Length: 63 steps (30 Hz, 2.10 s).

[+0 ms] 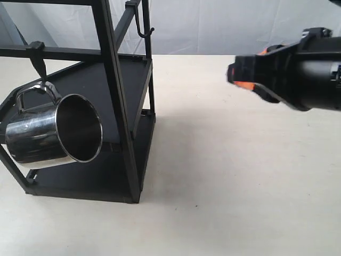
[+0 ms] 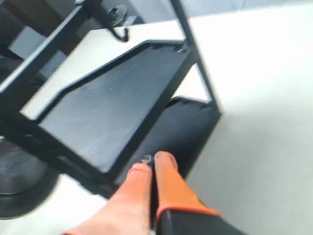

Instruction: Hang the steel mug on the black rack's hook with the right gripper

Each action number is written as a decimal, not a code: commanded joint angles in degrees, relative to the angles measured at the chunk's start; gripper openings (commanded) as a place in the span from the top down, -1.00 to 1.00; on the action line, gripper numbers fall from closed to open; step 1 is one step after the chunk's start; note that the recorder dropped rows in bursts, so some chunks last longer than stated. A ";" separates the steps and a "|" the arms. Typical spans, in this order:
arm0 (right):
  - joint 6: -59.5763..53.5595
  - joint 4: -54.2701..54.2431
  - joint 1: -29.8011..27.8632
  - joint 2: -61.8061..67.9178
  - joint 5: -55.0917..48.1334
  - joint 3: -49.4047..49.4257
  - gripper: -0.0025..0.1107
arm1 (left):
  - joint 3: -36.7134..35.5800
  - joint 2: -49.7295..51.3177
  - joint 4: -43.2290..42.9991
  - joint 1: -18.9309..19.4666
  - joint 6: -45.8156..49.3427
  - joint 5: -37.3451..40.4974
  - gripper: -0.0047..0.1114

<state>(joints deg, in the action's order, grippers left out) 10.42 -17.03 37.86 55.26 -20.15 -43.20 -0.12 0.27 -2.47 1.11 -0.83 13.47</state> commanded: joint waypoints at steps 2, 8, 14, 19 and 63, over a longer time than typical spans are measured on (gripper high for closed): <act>0.35 24.96 -4.07 -1.86 -0.46 0.30 0.96 | 0.12 -0.27 -0.15 -0.07 -0.12 -0.25 0.89; 0.35 24.35 -4.07 -1.76 -0.57 0.30 0.96 | 0.12 -0.27 -0.15 -0.07 -0.12 -0.25 0.89; 0.66 29.54 -4.10 -3.10 -0.85 0.18 0.96 | 0.12 -0.27 -0.15 -0.07 -0.12 -0.25 0.89; 0.66 31.92 -10.27 -12.68 -0.85 0.97 0.96 | 0.12 -0.27 -0.15 -0.07 -0.12 -0.25 0.89; -9.90 16.47 -35.80 -48.94 4.20 43.20 0.96 | 0.12 -0.27 -0.15 -0.07 -0.12 -0.25 0.89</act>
<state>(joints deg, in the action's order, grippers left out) 1.44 -0.31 1.93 6.64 -15.49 -0.20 -0.12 0.27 -2.47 1.11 -0.83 13.47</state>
